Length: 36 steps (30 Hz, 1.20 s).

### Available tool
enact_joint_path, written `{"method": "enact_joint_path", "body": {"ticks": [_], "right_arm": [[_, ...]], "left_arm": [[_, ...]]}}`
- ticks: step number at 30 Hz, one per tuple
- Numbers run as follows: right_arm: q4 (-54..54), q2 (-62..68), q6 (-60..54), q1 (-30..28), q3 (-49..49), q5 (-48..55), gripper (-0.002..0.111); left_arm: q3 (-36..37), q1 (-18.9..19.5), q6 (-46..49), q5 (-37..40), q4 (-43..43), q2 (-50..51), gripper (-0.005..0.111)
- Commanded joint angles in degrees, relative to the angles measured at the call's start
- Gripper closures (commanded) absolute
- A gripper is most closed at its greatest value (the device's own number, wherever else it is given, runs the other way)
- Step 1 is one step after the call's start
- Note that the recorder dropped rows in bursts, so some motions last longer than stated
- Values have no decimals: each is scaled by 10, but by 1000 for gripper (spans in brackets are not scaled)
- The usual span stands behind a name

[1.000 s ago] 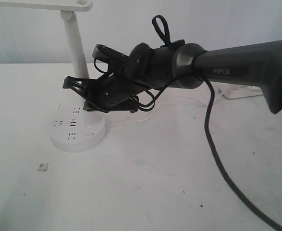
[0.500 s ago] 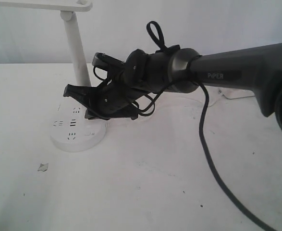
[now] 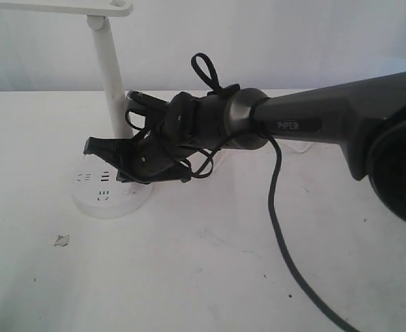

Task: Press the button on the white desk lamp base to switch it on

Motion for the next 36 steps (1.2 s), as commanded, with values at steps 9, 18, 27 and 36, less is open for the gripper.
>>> {"method": "enact_joint_path", "body": {"ticks": [9,18,27,36], "right_arm": [[-14,16,0,0,1,8,108],[-14,19,0,0,1,5,108],[-13,29,0,0,1,6,108],[-13,38,0,0,1,34,108]], "left_arm": [[1,-5,-1,1,-1,-2,107],[1,-5,-1,1,-1,-2,107],[1,-5,-1,1,-1,-2,107],[1,-5,-1,1,-1,-2,107]]}}
